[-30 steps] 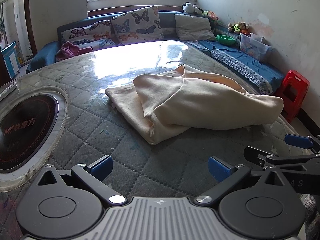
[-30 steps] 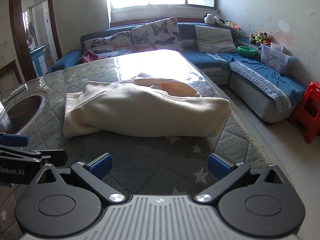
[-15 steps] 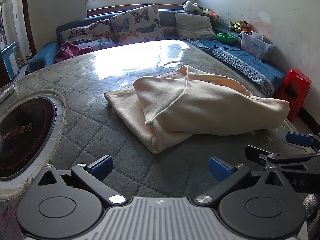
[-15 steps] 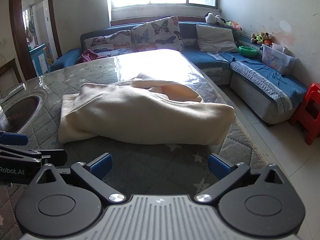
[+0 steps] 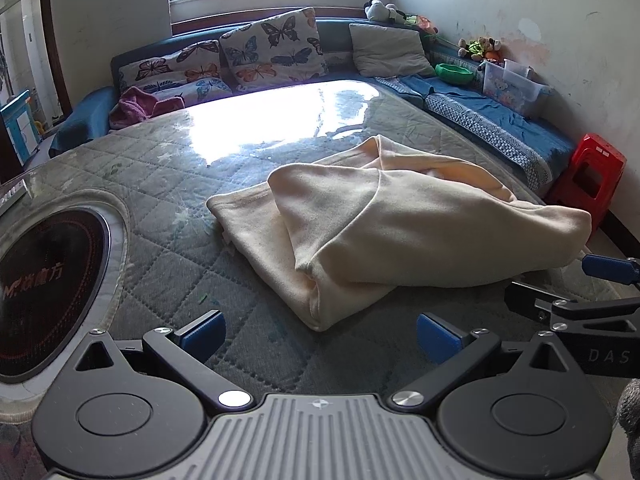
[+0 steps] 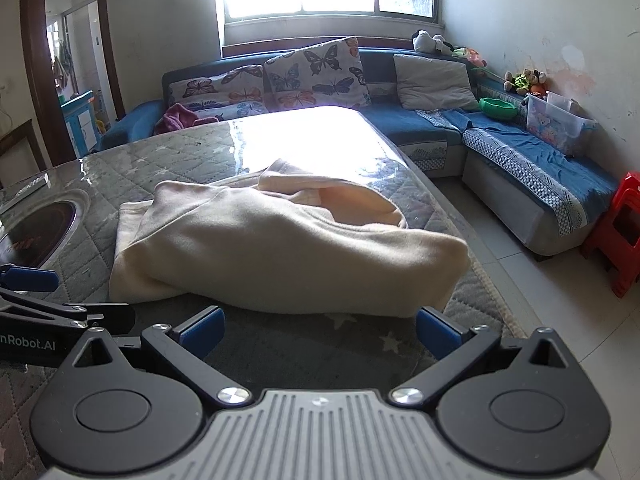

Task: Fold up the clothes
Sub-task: 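Reach both grippers to the cream sweatshirt and grasp its edges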

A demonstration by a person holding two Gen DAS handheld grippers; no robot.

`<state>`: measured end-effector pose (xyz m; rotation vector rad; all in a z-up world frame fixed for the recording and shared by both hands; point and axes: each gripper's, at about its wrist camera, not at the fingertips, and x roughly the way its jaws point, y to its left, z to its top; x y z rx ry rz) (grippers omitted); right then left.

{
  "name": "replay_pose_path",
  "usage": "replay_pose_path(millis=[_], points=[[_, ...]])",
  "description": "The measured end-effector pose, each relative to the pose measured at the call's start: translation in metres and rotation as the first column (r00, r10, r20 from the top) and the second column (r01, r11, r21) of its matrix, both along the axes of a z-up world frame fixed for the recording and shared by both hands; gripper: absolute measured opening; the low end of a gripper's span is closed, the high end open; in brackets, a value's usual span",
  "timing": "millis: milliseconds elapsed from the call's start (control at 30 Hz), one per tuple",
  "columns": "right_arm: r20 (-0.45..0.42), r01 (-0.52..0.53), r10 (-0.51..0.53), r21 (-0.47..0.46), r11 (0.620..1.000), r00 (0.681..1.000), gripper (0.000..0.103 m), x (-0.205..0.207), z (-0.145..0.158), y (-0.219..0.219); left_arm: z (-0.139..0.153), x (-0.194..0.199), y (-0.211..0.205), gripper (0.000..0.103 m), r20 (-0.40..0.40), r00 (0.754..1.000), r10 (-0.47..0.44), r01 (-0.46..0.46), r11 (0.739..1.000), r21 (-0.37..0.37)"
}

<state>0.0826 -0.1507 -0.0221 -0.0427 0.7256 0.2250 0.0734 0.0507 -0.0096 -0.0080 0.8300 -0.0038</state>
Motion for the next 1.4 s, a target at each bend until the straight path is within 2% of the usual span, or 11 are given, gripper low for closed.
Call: replay_pose_path(millis=[267, 533, 800, 900, 1233, 1333, 1400], points=[[0.032, -0.04, 0.04, -0.001, 0.999, 0.999, 0.102, 0.008, 0.011, -0.003, 0.009, 0.017, 0.002, 0.103, 0.029, 1.0, -0.006, 0.005, 1.0, 0.013], [0.065, -0.087, 0.086, 0.006, 0.996, 0.994, 0.094, 0.026, 0.027, -0.006, 0.018, 0.04, 0.005, 0.103, 0.063, 0.998, -0.007, 0.005, 0.999, 0.033], [0.072, -0.138, 0.137, 0.0, 0.99, 0.988, 0.085, 0.047, 0.031, -0.006, 0.017, 0.069, 0.01, 0.103, 0.063, 0.998, -0.019, 0.017, 0.999, 0.03], [0.076, -0.157, 0.157, -0.01, 0.988, 0.985, 0.082, 0.054, 0.03, -0.007, 0.017, 0.08, 0.013, 0.102, 0.066, 0.998, -0.023, 0.022, 1.0, 0.011], [0.039, -0.257, 0.256, 0.021, 0.966, 0.966, 0.073, 0.083, 0.019, -0.011, 0.008, 0.119, 0.047, 0.099, 0.012, 0.999, 0.042, -0.04, 0.989, -0.141], [0.014, -0.289, 0.289, 0.032, 0.957, 0.957, 0.067, 0.092, 0.016, -0.01, 0.002, 0.125, 0.054, 0.099, -0.017, 0.999, 0.045, -0.047, 0.981, -0.191], [-0.005, -0.312, 0.312, 0.053, 0.949, 0.95, 0.059, 0.096, 0.013, -0.009, -0.002, 0.127, 0.056, 0.096, -0.032, 0.999, 0.043, -0.049, 0.978, -0.205]])
